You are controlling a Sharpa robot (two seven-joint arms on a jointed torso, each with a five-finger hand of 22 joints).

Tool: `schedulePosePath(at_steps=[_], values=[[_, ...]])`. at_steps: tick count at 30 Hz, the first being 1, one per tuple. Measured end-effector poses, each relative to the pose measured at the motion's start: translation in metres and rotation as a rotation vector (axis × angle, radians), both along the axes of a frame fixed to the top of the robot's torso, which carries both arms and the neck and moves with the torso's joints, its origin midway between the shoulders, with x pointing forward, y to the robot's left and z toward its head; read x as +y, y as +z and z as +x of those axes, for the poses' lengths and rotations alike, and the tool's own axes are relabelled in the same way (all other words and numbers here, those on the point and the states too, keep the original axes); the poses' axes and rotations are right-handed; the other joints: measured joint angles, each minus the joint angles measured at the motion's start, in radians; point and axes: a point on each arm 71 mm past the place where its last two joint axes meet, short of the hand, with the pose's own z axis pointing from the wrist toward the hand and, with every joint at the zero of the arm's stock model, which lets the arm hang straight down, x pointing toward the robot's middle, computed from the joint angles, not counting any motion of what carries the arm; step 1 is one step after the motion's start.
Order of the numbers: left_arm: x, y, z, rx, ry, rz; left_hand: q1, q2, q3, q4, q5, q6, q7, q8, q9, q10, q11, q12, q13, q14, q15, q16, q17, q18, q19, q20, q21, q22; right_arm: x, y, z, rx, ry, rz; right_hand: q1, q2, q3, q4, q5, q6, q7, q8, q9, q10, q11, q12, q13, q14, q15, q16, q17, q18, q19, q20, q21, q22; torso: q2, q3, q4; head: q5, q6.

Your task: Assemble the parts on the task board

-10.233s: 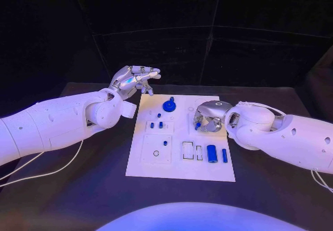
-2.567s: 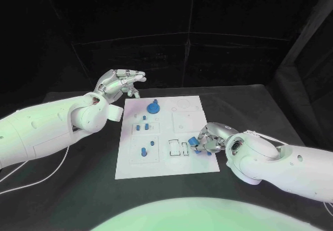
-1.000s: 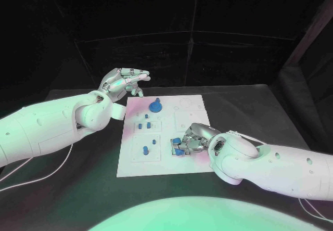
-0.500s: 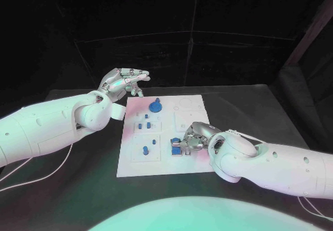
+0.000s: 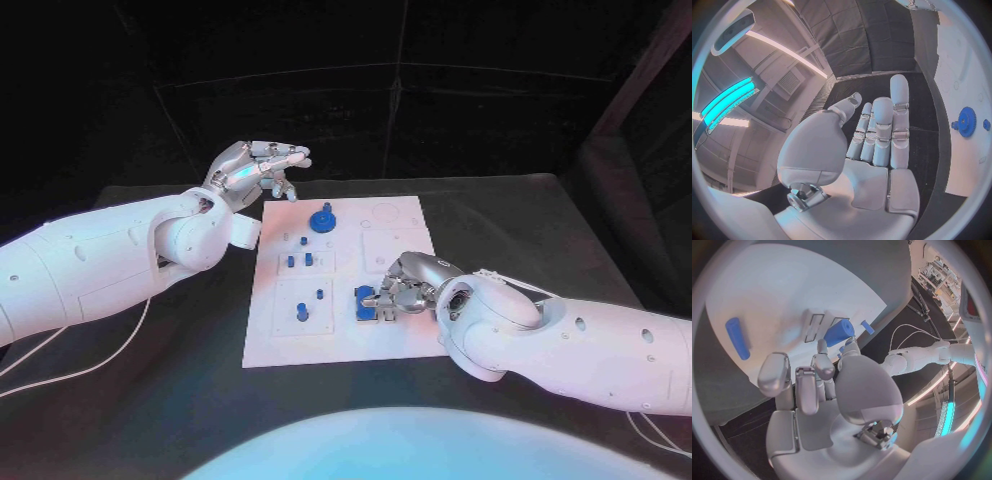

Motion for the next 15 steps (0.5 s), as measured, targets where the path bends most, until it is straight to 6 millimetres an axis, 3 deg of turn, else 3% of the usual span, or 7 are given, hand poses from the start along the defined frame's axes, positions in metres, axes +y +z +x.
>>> schedulePosePath(at_steps=[6,11,15], values=[[-0.0002,-0.0002,0.0003,0.001,-0.001,0.0,0.0,0.0,0.0,0.0,0.0,0.0,0.0,0.0,0.0,0.0,0.0,0.0,0.0,0.0,0.0,0.0,0.0,0.0,0.0,0.0,0.0,0.0,0.0035,0.0017,-0.0014,-0.01,0.031,0.011,0.044,-0.005,0.005,-0.016,-0.017,0.0,0.0,0.0,0.005,0.004,-0.004,0.004,0.008,0.0,0.0,0.0,0.0,0.0,0.0,0.0,0.0,0.007,0.0,-0.0001,0.0003,-0.001,-0.002],[-0.0008,-0.0003,0.0003,0.002,-0.003,0.0,0.0,0.0,0.0,0.0,0.0,0.0,0.0,0.0,0.0,0.0,0.0,0.0,0.0,0.0,0.0,0.0,0.0,0.0,0.0,0.0,0.0,0.0,0.0012,0.0003,0.0018,-0.017,0.032,0.001,0.071,0.014,0.011,-0.03,-0.017,0.004,-0.004,0.005,0.009,0.004,-0.004,0.004,0.012,0.0,0.0,0.0,0.0,0.0,0.0,0.0,0.005,0.012,0.0,-0.0012,0.0018,-0.002,-0.005],[-0.0006,-0.0004,0.0004,0.003,-0.003,0.001,0.0,0.0,0.0,0.0,0.0,0.0,0.0,0.0,0.0,0.0,0.0,0.0,0.0,0.0,0.0,0.0,0.0,0.0,0.0,0.0,0.0,0.0,-0.0015,-0.0019,0.004,-0.018,0.029,-0.013,0.087,0.014,0.016,-0.035,-0.012,0.004,-0.004,0.009,0.011,0.008,-0.007,0.004,0.016,0.0,0.0,0.0,0.0,0.0,0.0,0.0,0.005,0.016,0.0,-0.0012,0.0021,-0.001,-0.007]])
